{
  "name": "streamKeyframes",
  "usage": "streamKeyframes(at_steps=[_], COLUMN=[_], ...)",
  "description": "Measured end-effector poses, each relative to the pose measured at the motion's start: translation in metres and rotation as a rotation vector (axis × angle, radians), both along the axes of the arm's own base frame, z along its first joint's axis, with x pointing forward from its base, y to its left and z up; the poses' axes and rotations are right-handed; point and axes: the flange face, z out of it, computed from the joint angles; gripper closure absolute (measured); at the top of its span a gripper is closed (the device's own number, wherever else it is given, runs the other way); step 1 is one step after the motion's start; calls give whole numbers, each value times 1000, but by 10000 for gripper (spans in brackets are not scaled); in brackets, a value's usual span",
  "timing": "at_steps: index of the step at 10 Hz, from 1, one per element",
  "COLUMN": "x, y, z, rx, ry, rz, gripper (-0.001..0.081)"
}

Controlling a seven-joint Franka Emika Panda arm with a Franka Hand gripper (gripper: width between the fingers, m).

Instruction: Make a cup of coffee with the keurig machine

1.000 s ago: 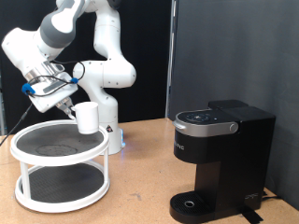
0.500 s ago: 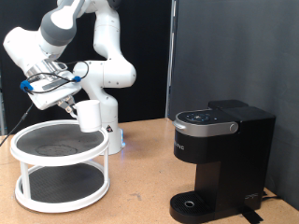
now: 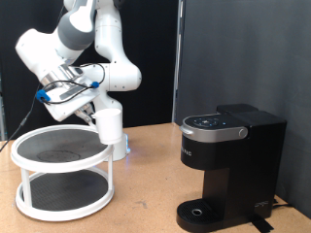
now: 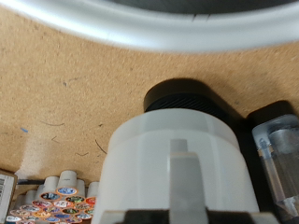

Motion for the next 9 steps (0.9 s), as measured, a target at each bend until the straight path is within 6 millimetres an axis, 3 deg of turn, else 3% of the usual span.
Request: streamKeyframes(at_steps=[6, 9], x=[60, 65], y=[52, 55], z=[-10, -15], rx=[-24, -23], ry=[10, 22], rz=[28, 35], gripper=[805, 805])
